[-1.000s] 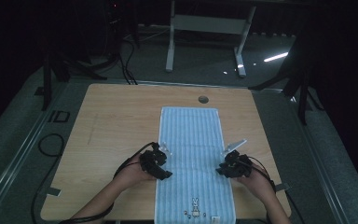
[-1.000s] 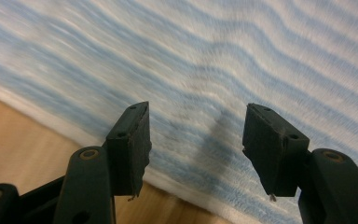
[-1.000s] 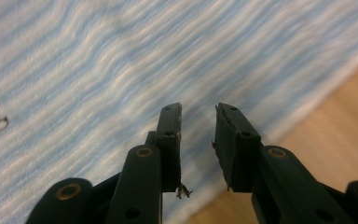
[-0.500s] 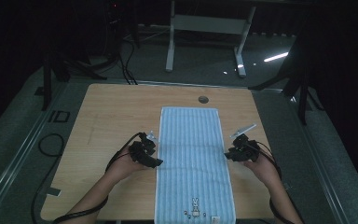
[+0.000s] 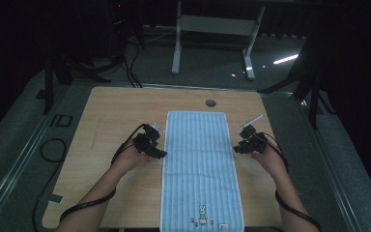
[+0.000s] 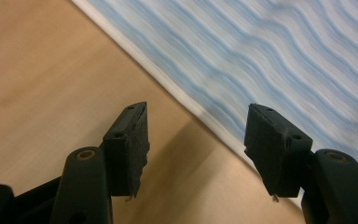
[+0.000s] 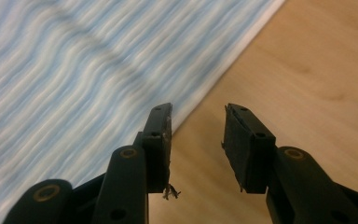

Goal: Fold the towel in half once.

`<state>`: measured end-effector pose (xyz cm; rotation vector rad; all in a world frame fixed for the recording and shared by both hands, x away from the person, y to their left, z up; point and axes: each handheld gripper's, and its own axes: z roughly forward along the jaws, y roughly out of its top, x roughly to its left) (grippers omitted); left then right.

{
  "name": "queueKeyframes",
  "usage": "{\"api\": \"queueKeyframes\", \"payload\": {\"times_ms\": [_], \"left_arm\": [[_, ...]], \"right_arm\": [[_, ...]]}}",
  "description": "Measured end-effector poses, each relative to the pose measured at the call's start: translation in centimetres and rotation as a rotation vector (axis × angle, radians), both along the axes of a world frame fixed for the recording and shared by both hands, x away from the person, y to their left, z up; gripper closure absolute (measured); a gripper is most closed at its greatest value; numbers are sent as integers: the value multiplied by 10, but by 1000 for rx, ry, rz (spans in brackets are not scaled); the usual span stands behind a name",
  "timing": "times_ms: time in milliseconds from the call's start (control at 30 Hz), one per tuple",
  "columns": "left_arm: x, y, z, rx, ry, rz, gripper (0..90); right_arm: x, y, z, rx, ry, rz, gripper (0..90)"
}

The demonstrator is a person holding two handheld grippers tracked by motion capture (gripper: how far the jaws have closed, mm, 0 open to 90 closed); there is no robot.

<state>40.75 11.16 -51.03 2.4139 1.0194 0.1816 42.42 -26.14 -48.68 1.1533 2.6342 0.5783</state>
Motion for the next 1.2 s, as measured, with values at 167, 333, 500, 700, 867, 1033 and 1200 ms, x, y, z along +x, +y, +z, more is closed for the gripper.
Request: {"api": "queueKeyframes", "payload": {"times_ms": [167, 333, 500, 700, 867, 1033, 1200], "left_arm": [[21, -7, 2, 16, -1, 33, 396], [40, -11, -4, 12, 10, 79, 394], [49, -9, -12, 8, 6, 132, 398], [54, -17, -19, 36, 20, 112, 409], [54, -27, -23, 44, 1, 92, 437], [54, -33, -22, 31, -1, 68, 649], [53, -33, -17, 7, 3, 57, 857]], "right_arm": [[26, 3, -5, -6, 27, -43, 597], [46, 8, -15, -28, 60, -79, 571], [60, 14, -28, -41, 99, -106, 552], [65, 19, -34, -44, 117, -111, 556], [66, 23, -34, -47, 132, -95, 637], [66, 28, -33, -45, 153, -78, 825], [62, 32, -30, -54, 136, -55, 900]]}}
